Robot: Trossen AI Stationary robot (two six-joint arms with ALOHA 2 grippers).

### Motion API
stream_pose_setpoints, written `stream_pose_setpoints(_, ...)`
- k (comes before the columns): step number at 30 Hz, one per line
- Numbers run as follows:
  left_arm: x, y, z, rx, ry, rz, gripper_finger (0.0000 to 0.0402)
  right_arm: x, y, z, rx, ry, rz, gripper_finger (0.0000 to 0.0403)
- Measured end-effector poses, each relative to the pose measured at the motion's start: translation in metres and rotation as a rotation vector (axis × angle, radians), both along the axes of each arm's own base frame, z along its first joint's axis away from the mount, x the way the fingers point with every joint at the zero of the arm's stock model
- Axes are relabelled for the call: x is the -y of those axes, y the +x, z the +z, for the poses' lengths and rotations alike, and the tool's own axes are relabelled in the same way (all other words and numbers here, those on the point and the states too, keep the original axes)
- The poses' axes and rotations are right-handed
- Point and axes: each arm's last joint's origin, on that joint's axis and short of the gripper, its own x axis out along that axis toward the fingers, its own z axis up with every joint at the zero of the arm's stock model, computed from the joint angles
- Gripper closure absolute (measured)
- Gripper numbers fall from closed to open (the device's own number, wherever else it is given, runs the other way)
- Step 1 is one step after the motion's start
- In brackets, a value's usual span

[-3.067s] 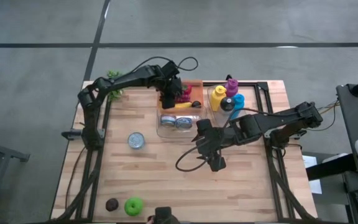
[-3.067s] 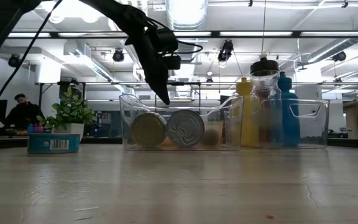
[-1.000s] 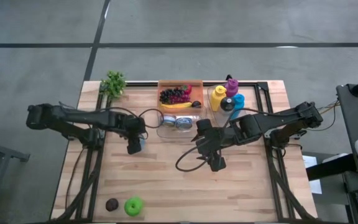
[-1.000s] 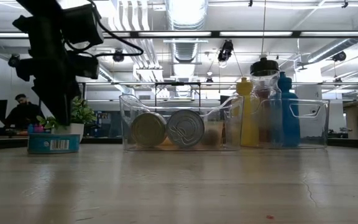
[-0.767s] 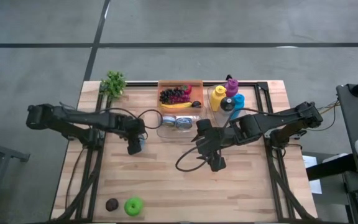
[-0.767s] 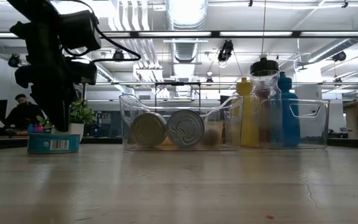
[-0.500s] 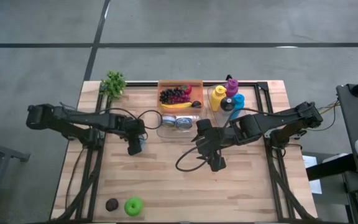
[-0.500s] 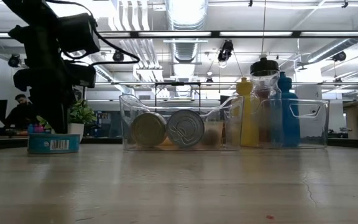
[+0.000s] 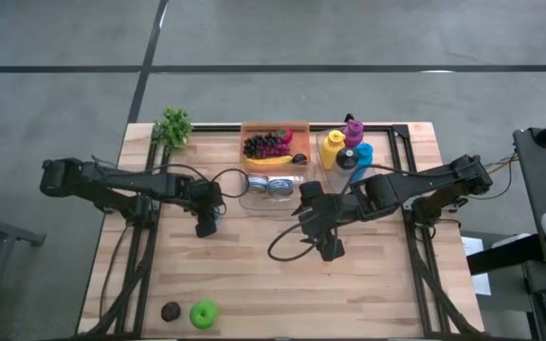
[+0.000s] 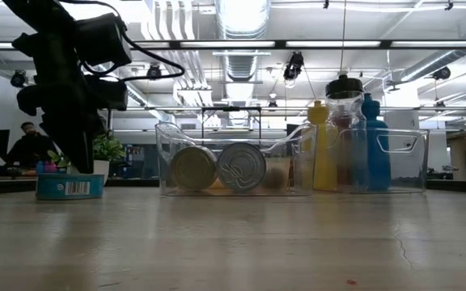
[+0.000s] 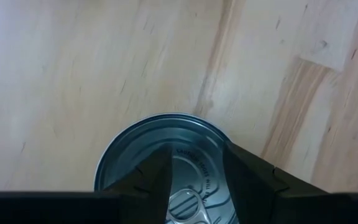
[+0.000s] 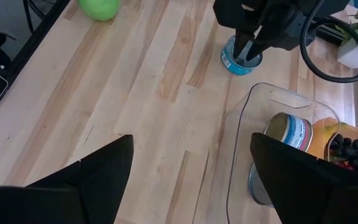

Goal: Pick & Place Food Item
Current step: Put the yellow and blue can into the left transparent bin

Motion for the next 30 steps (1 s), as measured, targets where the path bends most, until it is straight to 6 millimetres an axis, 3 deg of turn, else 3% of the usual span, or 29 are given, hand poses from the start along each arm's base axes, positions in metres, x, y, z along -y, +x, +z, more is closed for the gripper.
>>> stream_pose_setpoints(17, 0.002, -0.007, -0.012, -0.017, 0.050, -0.080, 0.0249, 0.000, 0.000, 0.000, -0.001, -0.002, 0.003, 0.0105)
stream_pose_setpoints(30, 0.016, 0.003, -0.012, 0.080, 0.054, -0.141, 0.0259, 0.000, 0.000, 0.000, 0.000, 0.000, 0.000, 0.0089)
